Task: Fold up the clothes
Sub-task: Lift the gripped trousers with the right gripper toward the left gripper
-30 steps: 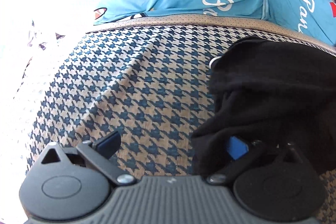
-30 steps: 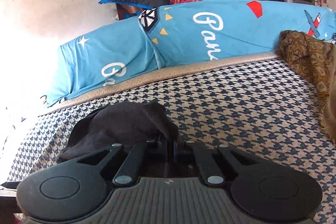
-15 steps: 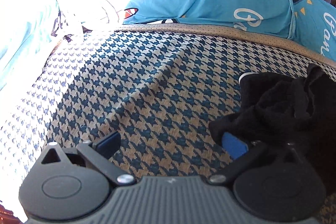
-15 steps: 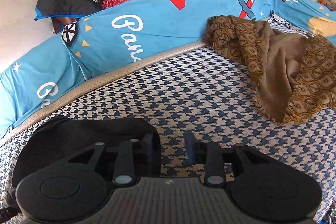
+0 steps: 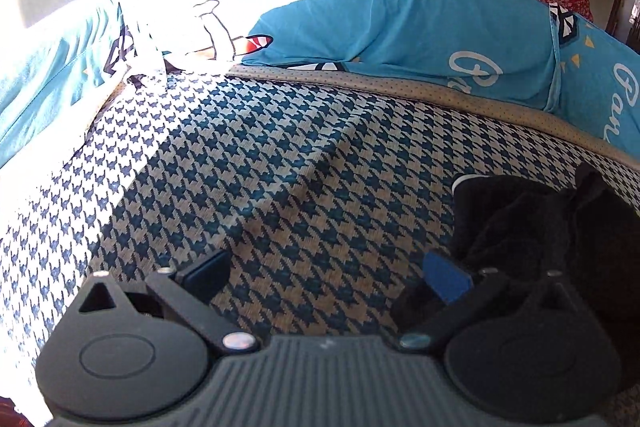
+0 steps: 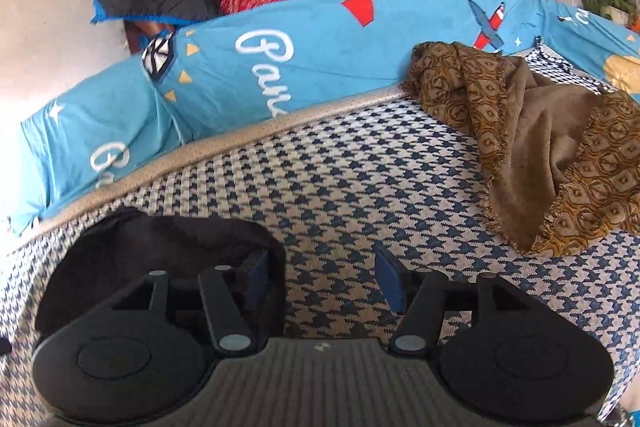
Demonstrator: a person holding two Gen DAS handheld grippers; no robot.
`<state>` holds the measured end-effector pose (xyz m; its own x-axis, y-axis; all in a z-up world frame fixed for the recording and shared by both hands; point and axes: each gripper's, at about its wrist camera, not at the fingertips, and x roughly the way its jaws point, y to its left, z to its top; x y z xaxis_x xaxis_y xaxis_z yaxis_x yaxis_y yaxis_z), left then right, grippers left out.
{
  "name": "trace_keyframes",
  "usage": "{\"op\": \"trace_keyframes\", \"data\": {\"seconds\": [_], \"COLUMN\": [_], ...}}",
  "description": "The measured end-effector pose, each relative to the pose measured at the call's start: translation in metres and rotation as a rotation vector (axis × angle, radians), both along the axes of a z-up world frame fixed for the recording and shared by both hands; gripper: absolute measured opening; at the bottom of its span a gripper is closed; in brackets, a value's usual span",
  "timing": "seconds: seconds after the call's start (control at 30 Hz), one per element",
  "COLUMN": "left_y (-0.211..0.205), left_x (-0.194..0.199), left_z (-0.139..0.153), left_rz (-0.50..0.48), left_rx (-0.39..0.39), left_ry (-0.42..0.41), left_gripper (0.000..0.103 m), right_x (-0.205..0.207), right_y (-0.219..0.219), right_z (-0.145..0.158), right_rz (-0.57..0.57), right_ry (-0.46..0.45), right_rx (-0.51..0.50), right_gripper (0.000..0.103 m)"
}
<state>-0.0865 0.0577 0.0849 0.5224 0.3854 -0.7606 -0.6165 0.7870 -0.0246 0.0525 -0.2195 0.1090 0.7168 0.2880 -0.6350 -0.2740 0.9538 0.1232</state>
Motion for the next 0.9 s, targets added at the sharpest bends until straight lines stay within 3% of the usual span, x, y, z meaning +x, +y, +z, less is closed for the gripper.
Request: {"op": "trace_keyframes", "data": {"seconds": [0.4, 0.6, 0.9], "left_y": [-0.035, -0.048, -0.063], "left_x": [0.014, 0.02, 0.026], "left_z": [-0.01, -0.019, -0.03], "left_rz": [-0.123, -0.176, -0.241], "left_rx": [0.032, 0.072, 0.109], "left_ry": [0.052, 0.123, 0.198], "left_gripper": [0.103, 0.103, 0.103], "right_x": [-0.027, -0.033, -0.03], "right_y": [0.014, 0.03, 0.064], "right_z": [-0.008, -0.007, -0.019], "right_rz": [0.229, 0.341, 0.393], "right_ry": [0.025, 0.017, 0.011], "right_rx": [-0.074, -0.012, -0.054], "right_gripper": [0.065, 0.067, 0.067]}}
